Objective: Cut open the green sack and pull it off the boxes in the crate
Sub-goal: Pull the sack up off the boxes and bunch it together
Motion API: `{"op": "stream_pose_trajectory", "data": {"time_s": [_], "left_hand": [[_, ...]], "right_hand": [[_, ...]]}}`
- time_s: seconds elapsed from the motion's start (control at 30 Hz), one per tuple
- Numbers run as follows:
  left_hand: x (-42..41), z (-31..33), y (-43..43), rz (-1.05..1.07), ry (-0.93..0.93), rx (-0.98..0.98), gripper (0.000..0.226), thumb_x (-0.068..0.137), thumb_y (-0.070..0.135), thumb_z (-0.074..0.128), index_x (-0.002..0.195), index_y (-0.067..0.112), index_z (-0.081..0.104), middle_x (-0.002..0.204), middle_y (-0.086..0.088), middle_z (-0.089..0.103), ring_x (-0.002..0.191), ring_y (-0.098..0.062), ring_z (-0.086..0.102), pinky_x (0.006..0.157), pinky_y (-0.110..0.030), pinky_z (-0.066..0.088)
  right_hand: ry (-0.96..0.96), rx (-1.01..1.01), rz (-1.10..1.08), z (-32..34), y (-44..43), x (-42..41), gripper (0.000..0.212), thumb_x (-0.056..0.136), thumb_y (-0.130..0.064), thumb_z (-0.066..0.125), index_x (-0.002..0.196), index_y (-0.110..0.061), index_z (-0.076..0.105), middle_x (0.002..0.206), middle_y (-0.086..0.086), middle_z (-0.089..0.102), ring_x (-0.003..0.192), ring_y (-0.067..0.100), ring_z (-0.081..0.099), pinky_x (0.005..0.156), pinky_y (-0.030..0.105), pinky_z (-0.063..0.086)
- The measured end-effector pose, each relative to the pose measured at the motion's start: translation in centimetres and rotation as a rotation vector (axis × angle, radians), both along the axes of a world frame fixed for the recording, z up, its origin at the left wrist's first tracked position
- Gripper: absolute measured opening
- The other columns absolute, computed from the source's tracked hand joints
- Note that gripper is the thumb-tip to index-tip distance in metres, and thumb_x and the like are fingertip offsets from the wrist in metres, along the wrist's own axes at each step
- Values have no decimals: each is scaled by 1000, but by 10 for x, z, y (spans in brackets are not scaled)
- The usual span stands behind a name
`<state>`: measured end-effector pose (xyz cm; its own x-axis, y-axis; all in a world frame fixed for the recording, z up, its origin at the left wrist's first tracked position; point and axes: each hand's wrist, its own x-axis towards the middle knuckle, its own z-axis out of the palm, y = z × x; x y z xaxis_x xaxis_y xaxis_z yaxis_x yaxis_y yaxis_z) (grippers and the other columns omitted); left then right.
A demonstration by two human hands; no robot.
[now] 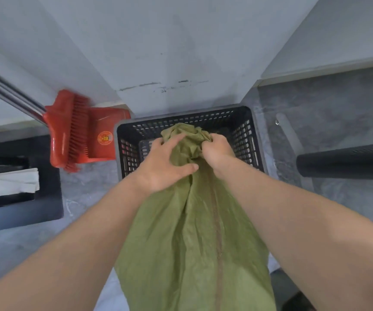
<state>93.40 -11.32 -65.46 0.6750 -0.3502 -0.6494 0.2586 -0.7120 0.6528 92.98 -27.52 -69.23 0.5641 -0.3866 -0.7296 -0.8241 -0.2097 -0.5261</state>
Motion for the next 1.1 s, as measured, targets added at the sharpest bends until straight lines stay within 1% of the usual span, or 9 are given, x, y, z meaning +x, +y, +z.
{"op": "stream_pose_trajectory", "data": {"time_s": [0.1,0.23,0.33,0.4,0.57,0.67,0.87,0.97,1.1], "left_hand": [[-10,-7,11,-66,62,114,112,59,72,77,154,62,19,171,-4,-10,160,-22,-6,128,-49,19],[-14,-6,23,-83,131,179,108,60,65,87,147,70,24,171,-2,-12,160,-23,-10,128,-52,18],[-16,-9,27,-92,145,230,113,65,55,90,150,70,17,169,-10,-5,160,-27,2,127,-42,19],[-17,-13,24,-62,101,268,122,73,41,90,153,68,2,167,-16,4,155,-29,23,121,-34,26],[-14,-21,6,-14,47,319,117,83,30,85,158,58,0,152,-19,31,115,-24,52,109,-32,38],[-7,-27,4,25,3,341,106,87,31,81,161,52,8,151,-19,34,125,-33,53,109,-38,40],[11,-43,20,203,-48,515,86,91,42,73,161,32,23,150,-24,40,137,-43,45,112,-47,39],[18,-44,27,242,-69,519,76,93,53,64,156,23,34,149,-20,48,136,-39,48,110,-43,41],[9,-33,32,230,70,433,95,69,64,74,151,28,43,141,-10,58,126,-31,60,110,-43,48]], "right_hand": [[46,-9,29,-12,0,2,29,97,-8,43,107,-12,70,95,6,67,73,20,54,52,27,30],[72,-18,76,-24,0,4,29,103,-15,43,102,-7,71,84,4,59,69,18,51,50,29,29],[55,68,69,-29,5,10,32,105,-23,44,127,-10,64,117,5,63,103,26,60,77,30,47],[87,159,68,-28,6,13,43,105,-25,46,146,-10,50,131,2,55,114,24,52,93,32,40],[105,221,208,-20,-1,13,55,102,-35,55,152,-16,42,139,2,53,122,24,53,104,37,43],[64,251,262,-11,-4,12,51,100,-36,58,148,-22,48,128,-6,54,113,19,54,96,35,45],[182,189,945,17,-3,18,84,82,-67,70,149,-18,51,153,0,49,136,24,50,99,35,42],[225,141,1160,33,-3,22,91,80,-74,68,150,-19,50,160,-1,43,142,23,45,108,37,40],[367,202,1306,43,-12,24,99,78,-77,67,156,-22,43,165,-1,35,149,23,36,120,44,31]]}}
